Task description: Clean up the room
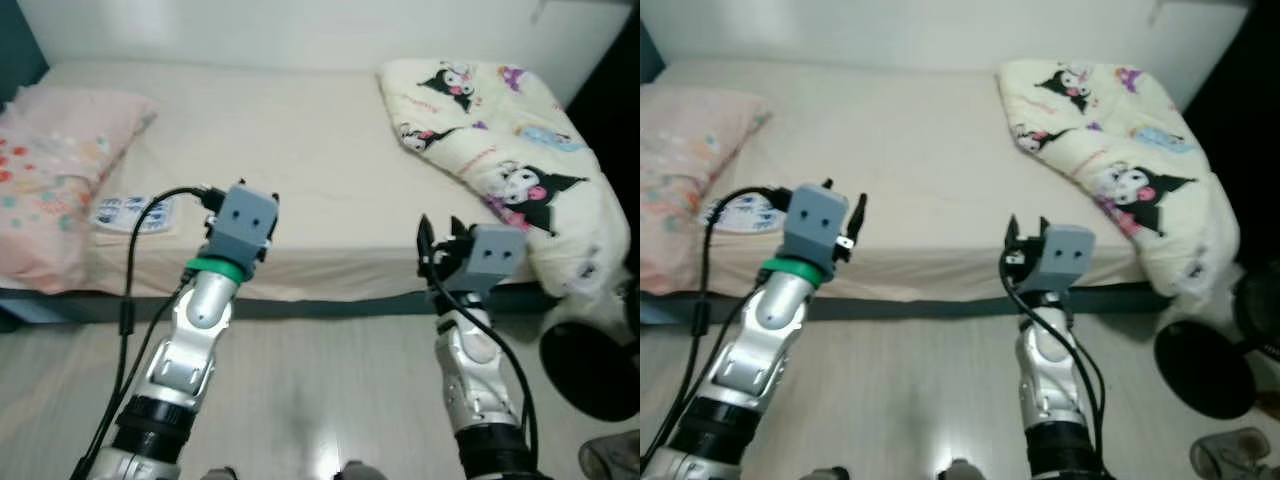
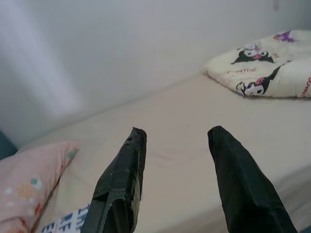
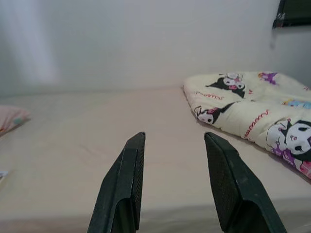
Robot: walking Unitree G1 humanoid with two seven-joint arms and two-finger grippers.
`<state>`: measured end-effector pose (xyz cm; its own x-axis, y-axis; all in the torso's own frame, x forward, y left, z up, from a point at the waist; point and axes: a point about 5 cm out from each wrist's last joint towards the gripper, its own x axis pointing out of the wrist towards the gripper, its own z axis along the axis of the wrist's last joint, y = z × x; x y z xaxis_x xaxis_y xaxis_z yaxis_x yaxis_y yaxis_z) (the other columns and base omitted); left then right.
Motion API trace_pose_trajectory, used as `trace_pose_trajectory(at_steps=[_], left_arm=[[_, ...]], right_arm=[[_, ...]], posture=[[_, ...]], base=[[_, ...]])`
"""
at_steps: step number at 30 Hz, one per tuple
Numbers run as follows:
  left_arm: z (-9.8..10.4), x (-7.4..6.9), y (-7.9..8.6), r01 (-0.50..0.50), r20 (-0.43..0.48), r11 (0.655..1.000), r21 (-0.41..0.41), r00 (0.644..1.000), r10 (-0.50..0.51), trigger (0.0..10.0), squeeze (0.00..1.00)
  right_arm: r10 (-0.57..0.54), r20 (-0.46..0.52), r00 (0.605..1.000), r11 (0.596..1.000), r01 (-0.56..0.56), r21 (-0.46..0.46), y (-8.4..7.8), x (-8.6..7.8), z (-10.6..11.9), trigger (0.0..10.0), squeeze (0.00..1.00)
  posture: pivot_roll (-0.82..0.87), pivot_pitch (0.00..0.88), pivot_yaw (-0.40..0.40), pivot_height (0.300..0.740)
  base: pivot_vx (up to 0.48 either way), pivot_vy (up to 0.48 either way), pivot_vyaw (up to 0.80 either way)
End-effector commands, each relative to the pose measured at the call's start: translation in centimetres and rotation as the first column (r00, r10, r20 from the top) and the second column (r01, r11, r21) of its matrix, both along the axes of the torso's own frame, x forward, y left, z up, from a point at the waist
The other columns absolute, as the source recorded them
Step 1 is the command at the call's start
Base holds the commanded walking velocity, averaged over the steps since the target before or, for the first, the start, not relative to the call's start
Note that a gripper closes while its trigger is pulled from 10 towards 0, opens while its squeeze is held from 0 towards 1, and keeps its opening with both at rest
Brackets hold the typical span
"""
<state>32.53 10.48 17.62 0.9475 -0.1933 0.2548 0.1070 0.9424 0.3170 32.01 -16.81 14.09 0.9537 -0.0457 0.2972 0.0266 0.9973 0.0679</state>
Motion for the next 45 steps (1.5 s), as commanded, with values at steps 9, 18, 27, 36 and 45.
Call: trace_pose_trajectory(at_steps=[9, 18, 27, 36, 45], left_arm=[[-0.1, -0.03, -0.34, 0.016, -0.002, 1.0, 0.011, 1.0, -0.016, 10.0, 0.0], [-0.04, 0.02, -0.3, 0.019, 0.0, 1.0, 0.014, 1.0, -0.019, 10.0, 0.0], [-0.04, 0.01, -0.35, 0.022, -0.003, 1.0, 0.013, 1.0, -0.022, 10.0, 0.0], [-0.1, 0.02, -0.35, 0.02, -0.009, 1.0, 0.011, 1.0, -0.02, 10.0, 0.0], [-0.24, 0.24, -0.2, 0.006, -0.029, 1.0, -0.004, 1.0, -0.006, 10.0, 0.0]], right_arm=[[-0.011, -0.006, 1.0, 1.0, 0.011, -0.003, -0.3, -0.09, -0.17, 10.0, 0.0], [-0.01, -0.007, 1.0, 1.0, 0.01, 0.0, -0.18, -0.11, -0.23, 10.0, 0.0], [-0.012, -0.008, 1.0, 1.0, 0.012, 0.003, -0.22, -0.22, -0.28, 10.0, 0.0], [-0.01, -0.007, 1.0, 1.0, 0.01, 0.007, -0.15, -0.28, -0.33, 10.0, 0.0], [-0.009, -0.006, 1.0, 1.0, 0.009, 0.01, -0.1, -0.34, -0.32, 10.0, 0.0]], posture=[[-0.06, 0.044, 0.031, 0.74], [-0.06, 0.042, 0.034, 0.74], [-0.06, 0.048, 0.036, 0.74], [-0.06, 0.05, 0.038, 0.74], [-0.06, 0.053, 0.039, 0.74]], base=[[0.0, -0.456, 0.0], [0.0, -0.436, 0.0], [0.0, -0.434, 0.0], [0.0, -0.328, 0.0], [0.0, 0.358, 0.0]])
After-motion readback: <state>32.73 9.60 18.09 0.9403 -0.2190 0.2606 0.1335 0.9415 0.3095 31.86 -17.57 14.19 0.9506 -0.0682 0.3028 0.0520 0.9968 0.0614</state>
